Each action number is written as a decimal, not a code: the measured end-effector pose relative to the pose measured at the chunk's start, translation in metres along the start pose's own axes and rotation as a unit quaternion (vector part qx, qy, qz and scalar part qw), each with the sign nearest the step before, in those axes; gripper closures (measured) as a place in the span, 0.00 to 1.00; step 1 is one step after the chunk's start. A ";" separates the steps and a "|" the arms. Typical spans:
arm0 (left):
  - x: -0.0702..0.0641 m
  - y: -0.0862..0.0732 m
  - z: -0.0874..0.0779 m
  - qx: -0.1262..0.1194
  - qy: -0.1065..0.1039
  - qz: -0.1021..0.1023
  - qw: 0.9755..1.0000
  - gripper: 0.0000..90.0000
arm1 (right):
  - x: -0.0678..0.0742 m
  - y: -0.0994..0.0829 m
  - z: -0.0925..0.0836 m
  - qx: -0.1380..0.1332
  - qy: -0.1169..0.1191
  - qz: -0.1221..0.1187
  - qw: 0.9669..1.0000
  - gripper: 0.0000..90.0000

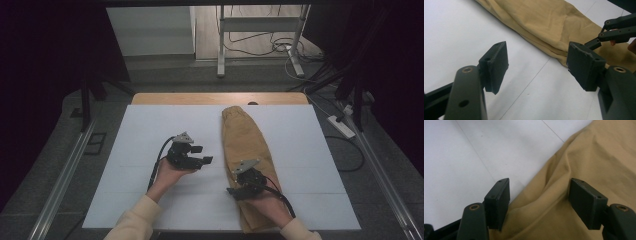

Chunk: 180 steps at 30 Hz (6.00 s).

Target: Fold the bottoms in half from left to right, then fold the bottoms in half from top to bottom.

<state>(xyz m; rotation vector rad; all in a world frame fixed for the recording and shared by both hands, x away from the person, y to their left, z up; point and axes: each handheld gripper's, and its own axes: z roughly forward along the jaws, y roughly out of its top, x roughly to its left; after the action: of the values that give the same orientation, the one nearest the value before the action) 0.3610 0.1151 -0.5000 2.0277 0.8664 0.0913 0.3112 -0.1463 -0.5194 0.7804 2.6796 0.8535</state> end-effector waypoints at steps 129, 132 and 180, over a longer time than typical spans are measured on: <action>0.019 -0.003 -0.027 -0.022 0.011 -0.015 1.000 0.36 | -0.024 0.020 -0.020 -0.136 0.068 0.047 0.987 0.42; 0.020 -0.003 -0.027 -0.021 0.011 -0.014 1.000 0.36 | -0.028 0.019 -0.021 -0.138 0.066 0.052 0.987 0.42; 0.050 0.021 0.006 0.011 0.043 -0.029 0.999 0.32 | -0.090 0.046 0.017 -0.110 0.034 0.099 0.988 0.44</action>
<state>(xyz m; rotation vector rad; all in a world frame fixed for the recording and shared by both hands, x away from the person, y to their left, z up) 0.4118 0.1342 -0.5005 2.0299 0.9840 0.1386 0.4115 -0.1557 -0.5019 0.9903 2.5356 1.2202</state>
